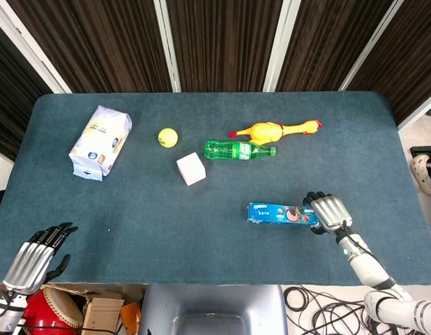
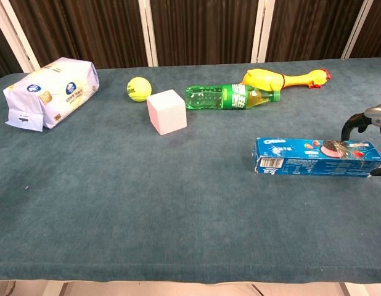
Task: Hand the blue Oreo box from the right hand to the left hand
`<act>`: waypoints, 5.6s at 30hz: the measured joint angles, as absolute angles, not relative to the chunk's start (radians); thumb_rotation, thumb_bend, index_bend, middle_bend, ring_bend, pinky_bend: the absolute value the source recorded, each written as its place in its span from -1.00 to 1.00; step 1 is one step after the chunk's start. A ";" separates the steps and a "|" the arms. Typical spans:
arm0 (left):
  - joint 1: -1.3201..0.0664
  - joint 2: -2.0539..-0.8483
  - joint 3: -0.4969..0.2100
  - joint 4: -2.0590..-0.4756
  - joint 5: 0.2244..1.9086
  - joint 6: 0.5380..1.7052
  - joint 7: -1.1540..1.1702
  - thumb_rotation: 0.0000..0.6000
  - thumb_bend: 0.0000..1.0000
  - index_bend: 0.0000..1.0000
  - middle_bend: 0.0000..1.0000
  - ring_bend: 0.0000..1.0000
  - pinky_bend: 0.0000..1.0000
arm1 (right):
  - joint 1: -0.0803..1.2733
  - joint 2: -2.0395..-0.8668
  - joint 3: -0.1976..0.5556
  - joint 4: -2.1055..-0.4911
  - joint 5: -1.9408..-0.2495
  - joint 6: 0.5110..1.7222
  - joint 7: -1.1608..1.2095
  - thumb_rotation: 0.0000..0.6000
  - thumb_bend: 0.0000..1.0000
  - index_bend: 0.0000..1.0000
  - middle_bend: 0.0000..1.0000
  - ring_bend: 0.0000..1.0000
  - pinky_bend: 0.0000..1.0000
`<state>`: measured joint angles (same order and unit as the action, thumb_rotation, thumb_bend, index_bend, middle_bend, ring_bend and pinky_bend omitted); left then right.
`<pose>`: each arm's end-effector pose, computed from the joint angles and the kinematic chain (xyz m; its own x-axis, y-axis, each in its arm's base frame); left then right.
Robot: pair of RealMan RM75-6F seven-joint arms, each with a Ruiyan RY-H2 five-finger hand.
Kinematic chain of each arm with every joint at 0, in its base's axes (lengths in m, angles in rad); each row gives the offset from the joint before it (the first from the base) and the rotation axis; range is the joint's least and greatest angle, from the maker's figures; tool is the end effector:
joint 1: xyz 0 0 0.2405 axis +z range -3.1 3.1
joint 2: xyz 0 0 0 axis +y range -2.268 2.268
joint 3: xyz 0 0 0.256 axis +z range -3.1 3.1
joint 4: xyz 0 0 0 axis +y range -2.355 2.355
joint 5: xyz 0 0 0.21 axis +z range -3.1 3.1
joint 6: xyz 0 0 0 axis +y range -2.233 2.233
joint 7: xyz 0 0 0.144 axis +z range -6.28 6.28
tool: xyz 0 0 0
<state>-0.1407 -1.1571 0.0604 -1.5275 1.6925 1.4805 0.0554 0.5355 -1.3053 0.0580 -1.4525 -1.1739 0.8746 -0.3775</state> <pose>-0.2993 0.1723 0.1281 0.5102 0.0714 0.8571 0.8406 -0.2522 -0.4794 -0.2818 -0.3054 0.0495 0.6579 -0.3664 0.6580 -0.7511 -0.2551 0.6089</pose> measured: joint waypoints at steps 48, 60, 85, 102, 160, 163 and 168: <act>-0.131 -1.142 0.074 -1.562 1.681 1.459 0.077 1.00 -0.17 -0.52 -0.53 -0.48 -0.31 | 0.579 -1.219 0.069 -1.658 -1.278 0.940 -0.363 1.00 -0.45 0.12 -0.11 0.08 0.37; -0.144 -1.140 0.070 -1.578 1.683 1.443 0.061 1.00 -0.17 -0.56 -0.52 -0.48 -0.30 | 0.633 -1.217 0.122 -1.765 -1.361 0.939 -0.217 1.00 -0.45 0.30 -0.03 0.15 0.44; -0.367 -1.087 -0.004 -1.956 1.599 1.128 0.221 1.00 -0.32 -1.00 -0.93 -0.77 -0.38 | 0.910 -1.500 0.236 -1.730 -1.044 0.819 -0.373 1.00 -0.45 0.32 -0.02 0.16 0.44; -0.443 -1.192 -0.036 -1.966 1.471 1.048 0.258 1.00 -0.35 -0.80 -0.67 -0.67 -0.34 | 0.958 -1.541 0.254 -1.728 -1.010 0.838 -0.324 1.00 -0.45 0.33 -0.01 0.17 0.44; -0.363 -1.264 -0.003 -1.460 1.528 1.250 0.115 1.00 -0.31 0.21 0.39 0.41 0.44 | 0.538 -1.205 -0.089 -1.484 -1.758 1.291 0.309 1.00 -0.87 -1.00 -1.00 -1.00 -0.78; -0.358 -1.288 0.001 -1.415 1.518 1.241 0.102 1.00 -0.31 0.20 0.36 0.38 0.42 | 0.492 -1.213 -0.107 -1.428 -1.787 1.366 0.324 1.00 -0.87 -1.00 -1.00 -1.00 -0.78; -0.339 -1.336 0.023 -1.323 1.524 1.244 0.044 1.00 -0.31 0.19 0.33 0.35 0.40 | 0.401 -1.234 -0.110 -1.380 -1.771 1.447 0.201 1.00 -0.87 -1.00 -1.00 -1.00 -0.79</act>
